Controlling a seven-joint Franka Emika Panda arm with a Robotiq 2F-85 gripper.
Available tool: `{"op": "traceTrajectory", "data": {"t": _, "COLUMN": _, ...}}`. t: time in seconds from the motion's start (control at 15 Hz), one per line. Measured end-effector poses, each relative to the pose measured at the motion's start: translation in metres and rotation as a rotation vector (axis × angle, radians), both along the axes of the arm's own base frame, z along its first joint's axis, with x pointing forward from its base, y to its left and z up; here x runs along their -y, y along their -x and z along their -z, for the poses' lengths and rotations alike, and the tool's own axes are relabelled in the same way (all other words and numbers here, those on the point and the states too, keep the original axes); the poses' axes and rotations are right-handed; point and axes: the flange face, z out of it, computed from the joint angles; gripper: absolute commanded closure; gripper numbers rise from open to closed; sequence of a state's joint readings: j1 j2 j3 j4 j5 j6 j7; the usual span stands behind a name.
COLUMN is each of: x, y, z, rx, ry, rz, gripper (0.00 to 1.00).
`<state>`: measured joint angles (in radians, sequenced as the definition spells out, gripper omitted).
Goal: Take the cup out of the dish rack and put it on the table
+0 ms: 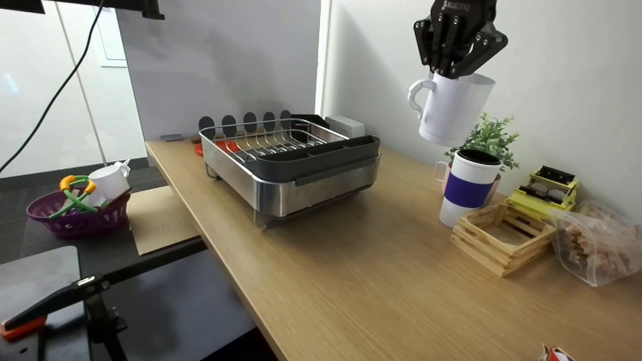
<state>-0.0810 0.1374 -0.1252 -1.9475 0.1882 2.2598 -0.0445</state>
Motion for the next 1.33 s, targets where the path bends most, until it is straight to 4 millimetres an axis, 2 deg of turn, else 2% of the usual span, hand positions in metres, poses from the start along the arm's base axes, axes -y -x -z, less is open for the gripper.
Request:
{"op": "traceTrajectory", "data": {"t": 0.53, "x": 0.001, "y": 0.002, "z": 0.002, "rx": -0.019, "ry": -0.007, "rz": 0.008, "gripper": 0.99}}
{"op": "traceTrajectory", "data": {"t": 0.67, "x": 0.002, "y": 0.001, "z": 0.009, "rx": -0.031, "ry": -0.009, "rz": 0.015, "gripper": 0.99}}
{"op": "traceTrajectory", "data": {"t": 0.93, "x": 0.012, "y": -0.003, "z": 0.043, "rx": -0.088, "ry": -0.016, "rz": 0.035, "gripper": 0.99}}
{"op": "traceTrajectory", "data": {"t": 1.33, "x": 0.043, "y": -0.008, "z": 0.106, "rx": -0.197, "ry": -0.032, "rz": 0.114, "gripper": 0.99}}
